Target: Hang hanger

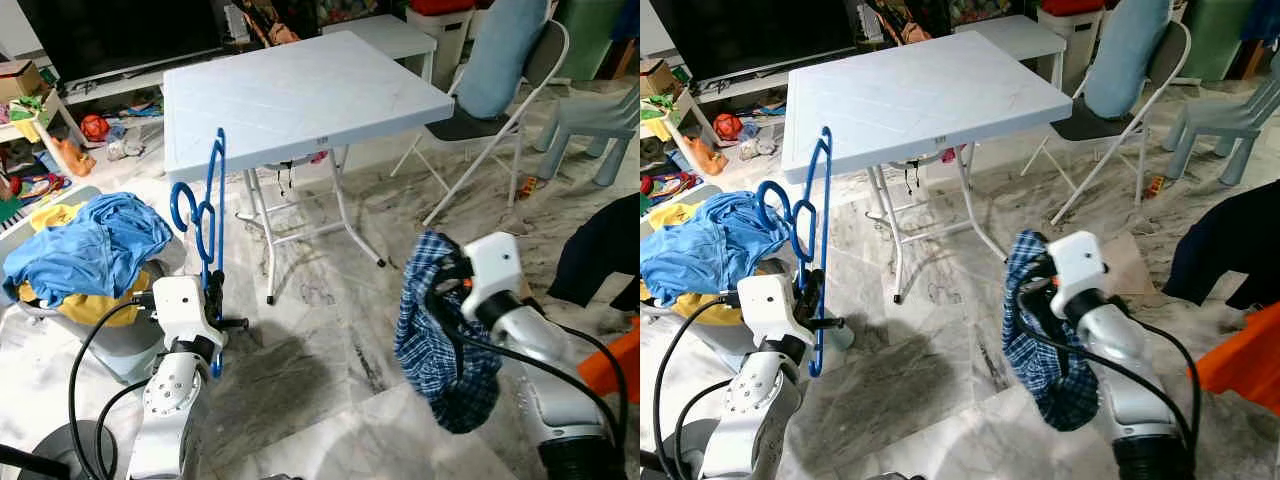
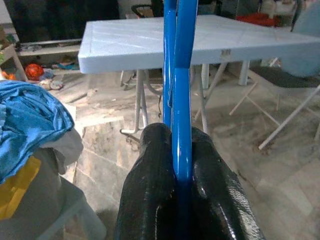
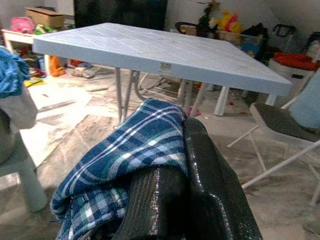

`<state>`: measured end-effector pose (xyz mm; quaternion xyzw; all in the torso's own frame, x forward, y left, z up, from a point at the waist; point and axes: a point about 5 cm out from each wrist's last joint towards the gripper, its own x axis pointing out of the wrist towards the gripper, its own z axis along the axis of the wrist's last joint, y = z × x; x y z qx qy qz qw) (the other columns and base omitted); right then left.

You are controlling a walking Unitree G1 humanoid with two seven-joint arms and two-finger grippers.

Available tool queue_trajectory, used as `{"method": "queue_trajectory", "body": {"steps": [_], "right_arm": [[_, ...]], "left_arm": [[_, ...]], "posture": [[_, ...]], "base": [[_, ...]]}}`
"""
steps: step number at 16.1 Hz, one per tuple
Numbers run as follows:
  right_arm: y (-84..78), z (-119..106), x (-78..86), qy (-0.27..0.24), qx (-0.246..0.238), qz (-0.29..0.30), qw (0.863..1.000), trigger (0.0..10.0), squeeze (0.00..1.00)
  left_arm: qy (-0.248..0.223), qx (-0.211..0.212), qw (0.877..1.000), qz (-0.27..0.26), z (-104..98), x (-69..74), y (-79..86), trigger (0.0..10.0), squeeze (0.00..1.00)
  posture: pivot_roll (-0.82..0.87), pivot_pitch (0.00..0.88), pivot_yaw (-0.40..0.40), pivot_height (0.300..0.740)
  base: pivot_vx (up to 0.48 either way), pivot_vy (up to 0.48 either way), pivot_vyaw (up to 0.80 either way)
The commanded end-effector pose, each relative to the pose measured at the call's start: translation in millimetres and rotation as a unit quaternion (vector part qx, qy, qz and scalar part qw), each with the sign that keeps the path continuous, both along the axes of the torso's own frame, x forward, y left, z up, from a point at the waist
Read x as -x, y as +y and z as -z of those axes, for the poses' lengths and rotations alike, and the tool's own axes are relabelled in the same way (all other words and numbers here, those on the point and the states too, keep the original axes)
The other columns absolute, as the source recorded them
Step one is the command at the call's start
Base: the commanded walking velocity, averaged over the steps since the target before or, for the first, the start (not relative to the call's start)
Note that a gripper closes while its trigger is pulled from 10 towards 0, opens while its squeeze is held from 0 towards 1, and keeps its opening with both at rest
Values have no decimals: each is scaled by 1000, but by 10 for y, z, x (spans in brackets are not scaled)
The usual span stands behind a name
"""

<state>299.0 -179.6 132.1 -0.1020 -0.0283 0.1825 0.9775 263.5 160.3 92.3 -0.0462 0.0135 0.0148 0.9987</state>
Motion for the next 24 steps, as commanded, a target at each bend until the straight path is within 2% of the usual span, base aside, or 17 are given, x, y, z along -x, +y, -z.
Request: {"method": "queue_trajectory", "body": {"steps": [1,2,3,8,12,15,19,22,24], "right_arm": [[67,-93,1,1,-59,-11,998,10000,0],[67,-123,-11,-2,-69,-8,998,10000,0],[61,-151,-26,-13,-47,-6,999,10000,0],[48,-207,-86,-8,-65,0,998,10000,0],[92,-222,-126,-7,-79,-2,997,10000,0],[149,-254,-142,-20,-67,-7,998,10000,0],[156,-291,-164,-28,-76,-3,997,10000,0],[158,-326,-195,-36,-88,21,995,10000,0],[260,-363,-249,-39,-69,19,997,10000,0]], "left_arm": [[-28,0,1000,-13,-123,-20,46,10000,0],[-27,2,1000,-12,-126,-24,45,10000,0],[-27,1,1000,-11,-123,-30,48,10000,0],[-29,4,1000,-11,-137,-68,42,10000,0],[-32,6,999,-11,-154,-84,41,10000,0],[-31,8,999,-13,-157,-95,42,10000,0],[-32,15,999,-9,-159,-114,14,10000,0],[-5,15,1000,-4,-93,-133,-29,10000,0],[-17,6,1000,17,-147,-202,-88,10000,0]], "posture": [[-80,0,110,740],[-80,0,110,740],[-80,0,110,740],[-80,0,110,740],[-74,0,110,740],[-73,0,110,740],[-74,0,109,740],[-57,0,75,740],[-58,0,-18,740]], "base": [[289,0,0],[300,0,0],[315,0,0],[329,0,793],[365,0,0],[401,0,0],[407,0,472],[137,0,0],[0,0,0]]}}
